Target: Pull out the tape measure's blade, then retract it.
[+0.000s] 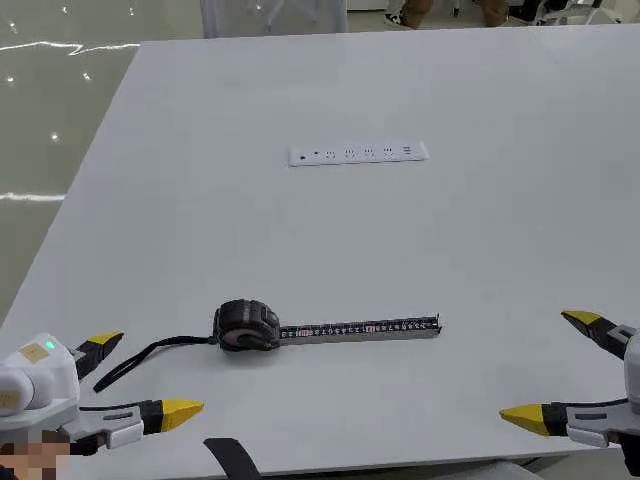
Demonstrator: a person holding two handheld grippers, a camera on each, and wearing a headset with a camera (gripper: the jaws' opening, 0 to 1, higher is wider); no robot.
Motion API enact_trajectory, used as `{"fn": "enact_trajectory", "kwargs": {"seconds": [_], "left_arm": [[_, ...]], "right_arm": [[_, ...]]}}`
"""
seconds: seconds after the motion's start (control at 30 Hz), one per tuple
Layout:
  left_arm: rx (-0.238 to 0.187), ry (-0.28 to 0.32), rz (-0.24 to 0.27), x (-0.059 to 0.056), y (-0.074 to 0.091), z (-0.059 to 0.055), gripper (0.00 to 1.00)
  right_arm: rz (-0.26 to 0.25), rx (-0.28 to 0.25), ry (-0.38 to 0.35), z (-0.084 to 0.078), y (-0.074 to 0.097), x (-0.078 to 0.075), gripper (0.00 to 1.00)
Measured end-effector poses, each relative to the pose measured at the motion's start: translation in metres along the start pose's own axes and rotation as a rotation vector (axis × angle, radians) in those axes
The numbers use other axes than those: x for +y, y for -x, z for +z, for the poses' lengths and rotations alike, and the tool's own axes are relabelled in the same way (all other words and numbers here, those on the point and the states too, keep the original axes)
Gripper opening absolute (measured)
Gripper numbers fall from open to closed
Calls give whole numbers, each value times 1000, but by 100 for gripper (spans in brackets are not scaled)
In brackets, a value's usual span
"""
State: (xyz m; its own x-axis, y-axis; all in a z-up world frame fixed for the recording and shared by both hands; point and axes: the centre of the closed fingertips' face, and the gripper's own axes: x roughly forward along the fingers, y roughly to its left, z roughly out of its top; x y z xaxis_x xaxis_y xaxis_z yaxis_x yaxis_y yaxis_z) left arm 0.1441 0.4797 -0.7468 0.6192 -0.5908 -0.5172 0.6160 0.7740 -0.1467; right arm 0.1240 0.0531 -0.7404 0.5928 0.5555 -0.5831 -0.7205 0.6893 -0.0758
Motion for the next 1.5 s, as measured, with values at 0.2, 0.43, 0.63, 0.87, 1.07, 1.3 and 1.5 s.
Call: {"fn": "enact_trajectory", "kwargs": {"seconds": [0.2,0.43,0.63,0.87,1.07,1.3,1.5], "left_arm": [[-23,-24,34,9,3,7,100],[7,4,34,1,-6,13,100],[-19,22,37,-17,-29,47,100],[11,26,87,-26,-53,56,100],[41,35,156,-20,-72,46,100],[21,77,281,-16,-91,33,100],[1,163,369,-16,-94,26,100]], "right_arm": [[17,25,-7,-1,3,-1,100],[29,16,-28,8,7,-7,100],[51,19,37,31,1,-15,100],[108,74,110,36,-14,-17,97],[183,125,172,38,-26,-13,89],[222,173,207,37,-49,-13,93],[270,212,257,41,-66,-10,99]]}}
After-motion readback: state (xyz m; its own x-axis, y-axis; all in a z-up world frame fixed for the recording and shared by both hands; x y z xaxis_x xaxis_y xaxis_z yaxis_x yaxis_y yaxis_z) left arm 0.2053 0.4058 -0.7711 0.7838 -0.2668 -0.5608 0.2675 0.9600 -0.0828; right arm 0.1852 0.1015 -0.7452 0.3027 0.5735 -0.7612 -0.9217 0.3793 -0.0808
